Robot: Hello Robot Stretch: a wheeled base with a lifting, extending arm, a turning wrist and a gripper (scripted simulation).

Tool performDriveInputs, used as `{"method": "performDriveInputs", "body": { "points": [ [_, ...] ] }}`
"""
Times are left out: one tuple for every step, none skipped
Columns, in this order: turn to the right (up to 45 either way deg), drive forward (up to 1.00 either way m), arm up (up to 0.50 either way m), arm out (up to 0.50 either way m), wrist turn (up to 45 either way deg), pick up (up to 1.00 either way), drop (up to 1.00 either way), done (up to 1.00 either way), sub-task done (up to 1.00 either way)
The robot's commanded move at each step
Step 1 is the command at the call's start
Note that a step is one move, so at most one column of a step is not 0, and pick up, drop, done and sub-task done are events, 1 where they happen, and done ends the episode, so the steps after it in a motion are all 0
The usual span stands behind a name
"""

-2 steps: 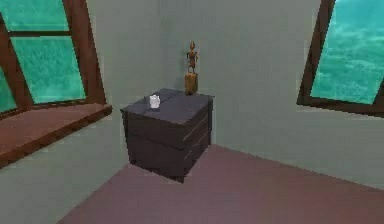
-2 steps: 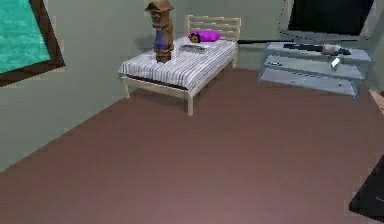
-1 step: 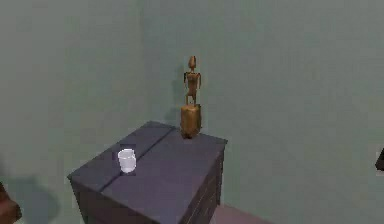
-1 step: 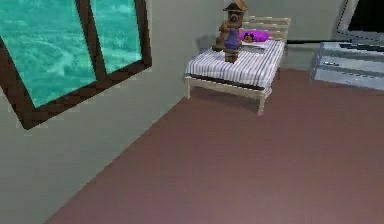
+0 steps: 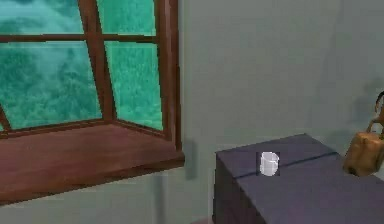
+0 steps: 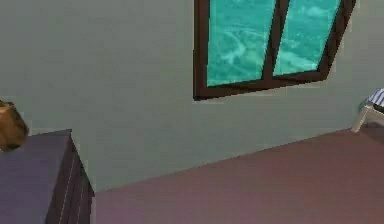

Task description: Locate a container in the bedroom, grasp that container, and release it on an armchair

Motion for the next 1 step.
{"method": "performDriveInputs", "body": {
  "points": [
    [-45.0, 0.0, 0.0, 0.0, 0.0, 0.0, 0.0, 0.0, 0.0]
  ]
}}
